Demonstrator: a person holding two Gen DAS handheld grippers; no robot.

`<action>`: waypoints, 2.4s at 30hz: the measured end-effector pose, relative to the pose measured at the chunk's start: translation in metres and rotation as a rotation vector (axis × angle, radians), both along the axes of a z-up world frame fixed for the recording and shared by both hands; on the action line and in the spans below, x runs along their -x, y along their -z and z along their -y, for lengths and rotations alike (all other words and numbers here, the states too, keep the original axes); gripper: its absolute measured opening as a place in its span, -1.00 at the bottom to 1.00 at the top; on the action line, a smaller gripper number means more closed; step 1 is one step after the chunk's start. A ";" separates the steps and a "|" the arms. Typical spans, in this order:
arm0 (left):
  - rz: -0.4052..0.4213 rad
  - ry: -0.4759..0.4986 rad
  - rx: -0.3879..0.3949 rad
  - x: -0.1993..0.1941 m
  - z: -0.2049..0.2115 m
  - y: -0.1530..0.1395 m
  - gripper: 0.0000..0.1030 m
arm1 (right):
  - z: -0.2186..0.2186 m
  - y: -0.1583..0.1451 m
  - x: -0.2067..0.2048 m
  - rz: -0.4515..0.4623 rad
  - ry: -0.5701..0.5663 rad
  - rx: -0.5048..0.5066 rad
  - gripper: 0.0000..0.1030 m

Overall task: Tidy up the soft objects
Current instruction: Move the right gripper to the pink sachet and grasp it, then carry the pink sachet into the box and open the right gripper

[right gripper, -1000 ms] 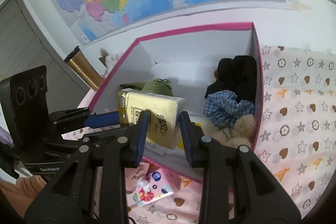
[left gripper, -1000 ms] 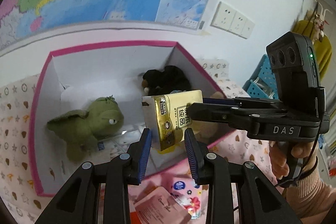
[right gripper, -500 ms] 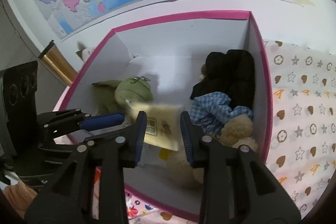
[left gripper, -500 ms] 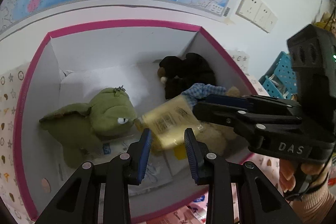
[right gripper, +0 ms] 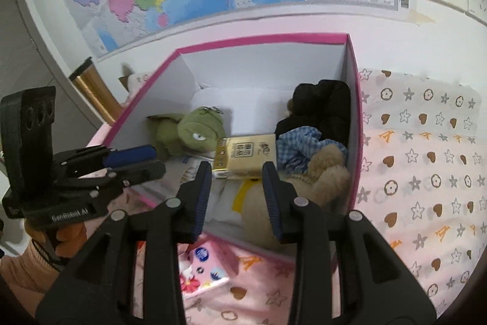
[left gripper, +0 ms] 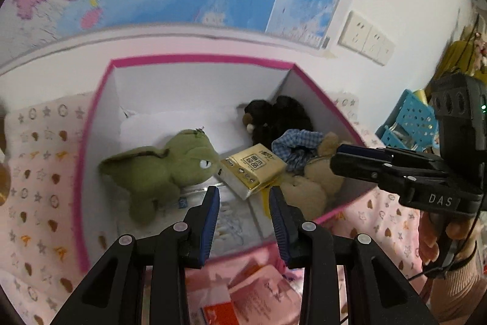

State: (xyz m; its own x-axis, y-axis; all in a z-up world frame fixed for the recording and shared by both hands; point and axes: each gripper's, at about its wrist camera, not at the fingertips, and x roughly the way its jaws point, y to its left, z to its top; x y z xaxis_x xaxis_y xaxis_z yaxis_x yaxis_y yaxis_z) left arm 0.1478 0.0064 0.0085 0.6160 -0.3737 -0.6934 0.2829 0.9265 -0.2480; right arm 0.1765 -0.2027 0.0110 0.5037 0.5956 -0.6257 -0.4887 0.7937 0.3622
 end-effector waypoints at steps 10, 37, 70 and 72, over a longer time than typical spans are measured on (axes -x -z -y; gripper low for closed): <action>0.073 -0.038 0.030 0.057 -0.031 -0.011 -0.16 | 0.003 -0.007 0.063 0.034 -0.145 -0.093 -0.29; -0.156 0.073 0.055 0.118 -0.011 0.077 -0.16 | -0.061 0.073 0.082 0.002 -0.172 0.155 -0.42; -0.158 0.122 0.216 0.093 0.003 0.055 -0.18 | -0.017 0.053 0.096 -0.017 -0.134 -0.019 -0.44; -0.118 0.124 0.203 0.096 0.004 0.040 -0.18 | -0.014 0.040 0.097 0.009 -0.139 -0.037 -0.44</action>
